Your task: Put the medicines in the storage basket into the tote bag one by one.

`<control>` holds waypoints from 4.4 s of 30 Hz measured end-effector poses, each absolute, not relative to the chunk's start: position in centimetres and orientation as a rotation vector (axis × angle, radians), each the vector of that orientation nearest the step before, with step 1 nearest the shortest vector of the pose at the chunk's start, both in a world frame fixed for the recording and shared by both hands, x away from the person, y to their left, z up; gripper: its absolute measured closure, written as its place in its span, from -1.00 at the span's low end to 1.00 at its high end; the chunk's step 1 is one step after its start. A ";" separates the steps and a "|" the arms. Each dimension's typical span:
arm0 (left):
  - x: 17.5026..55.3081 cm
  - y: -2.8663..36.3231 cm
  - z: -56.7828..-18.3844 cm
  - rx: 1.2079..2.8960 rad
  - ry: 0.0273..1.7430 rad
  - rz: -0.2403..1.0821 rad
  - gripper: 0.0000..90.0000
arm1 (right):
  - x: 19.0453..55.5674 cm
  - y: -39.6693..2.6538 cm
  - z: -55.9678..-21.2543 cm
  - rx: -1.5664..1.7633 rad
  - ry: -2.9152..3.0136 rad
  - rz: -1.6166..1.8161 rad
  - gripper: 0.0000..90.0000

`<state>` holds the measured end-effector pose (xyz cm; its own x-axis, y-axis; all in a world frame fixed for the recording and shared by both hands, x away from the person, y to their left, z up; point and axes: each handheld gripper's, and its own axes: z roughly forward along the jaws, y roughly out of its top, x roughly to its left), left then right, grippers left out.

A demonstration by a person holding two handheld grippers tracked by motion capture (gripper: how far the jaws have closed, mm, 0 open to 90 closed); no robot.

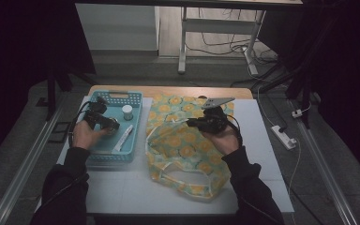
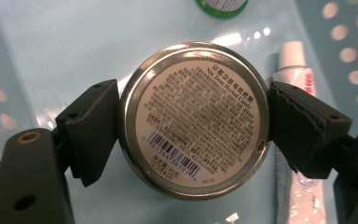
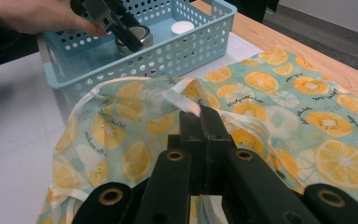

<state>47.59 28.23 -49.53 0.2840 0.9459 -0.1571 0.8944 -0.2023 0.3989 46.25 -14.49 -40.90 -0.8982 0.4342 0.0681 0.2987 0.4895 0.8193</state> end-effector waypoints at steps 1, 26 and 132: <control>47.5 28.2 -49.3 2.149 1.641 0.173 -0.55 | 46.3 -14.5 -40.9 0.642 2.580 1.375 1.00; 43.1 26.8 -44.2 2.059 1.357 0.290 -0.55 | 46.6 -14.8 -41.0 0.650 2.567 1.388 1.00; 46.3 4.4 -50.8 2.222 0.875 0.124 -0.55 | 46.8 -13.9 -42.2 0.639 2.586 1.354 1.00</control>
